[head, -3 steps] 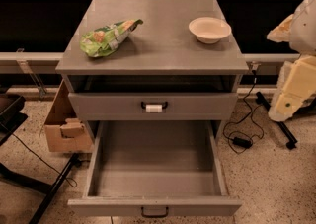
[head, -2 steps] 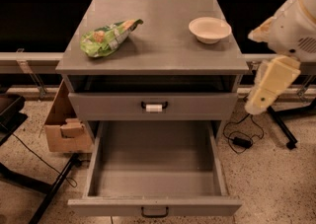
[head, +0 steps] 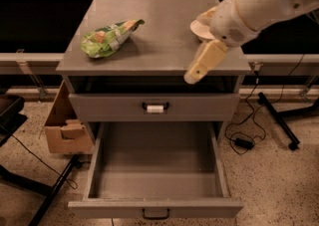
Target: Place green rice chip bag into middle drawer
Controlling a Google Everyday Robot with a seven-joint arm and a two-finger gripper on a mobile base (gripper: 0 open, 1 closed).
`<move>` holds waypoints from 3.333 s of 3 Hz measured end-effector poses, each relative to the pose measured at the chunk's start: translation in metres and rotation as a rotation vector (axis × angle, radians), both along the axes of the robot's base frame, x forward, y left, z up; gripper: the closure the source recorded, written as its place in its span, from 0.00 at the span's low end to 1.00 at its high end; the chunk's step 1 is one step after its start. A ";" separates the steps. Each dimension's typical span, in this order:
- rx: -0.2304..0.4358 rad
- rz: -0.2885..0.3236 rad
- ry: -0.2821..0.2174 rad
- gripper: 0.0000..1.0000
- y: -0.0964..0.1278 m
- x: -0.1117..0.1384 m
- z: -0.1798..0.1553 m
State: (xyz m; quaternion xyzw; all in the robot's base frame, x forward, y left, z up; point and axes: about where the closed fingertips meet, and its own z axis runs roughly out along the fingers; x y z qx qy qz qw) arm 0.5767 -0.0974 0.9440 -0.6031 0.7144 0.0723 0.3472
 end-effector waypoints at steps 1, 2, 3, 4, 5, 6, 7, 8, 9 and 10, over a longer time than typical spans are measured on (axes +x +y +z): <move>0.064 0.031 -0.052 0.00 0.037 0.030 0.007; 0.067 0.033 -0.058 0.00 0.040 0.031 0.009; 0.053 0.065 -0.061 0.00 0.048 0.040 0.001; -0.015 0.145 -0.103 0.00 0.088 0.084 0.005; -0.166 0.234 -0.151 0.00 0.139 0.130 0.013; -0.268 0.267 -0.183 0.00 0.167 0.157 0.013; -0.364 0.289 -0.205 0.00 0.195 0.178 0.005; -0.473 0.294 -0.216 0.00 0.216 0.196 -0.013; -0.591 0.285 -0.214 0.00 0.225 0.210 -0.037; -0.732 0.271 -0.215 0.18 0.225 0.222 -0.060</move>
Offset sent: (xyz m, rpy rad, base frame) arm 0.0252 0.0302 0.0054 0.0559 -0.0435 0.0253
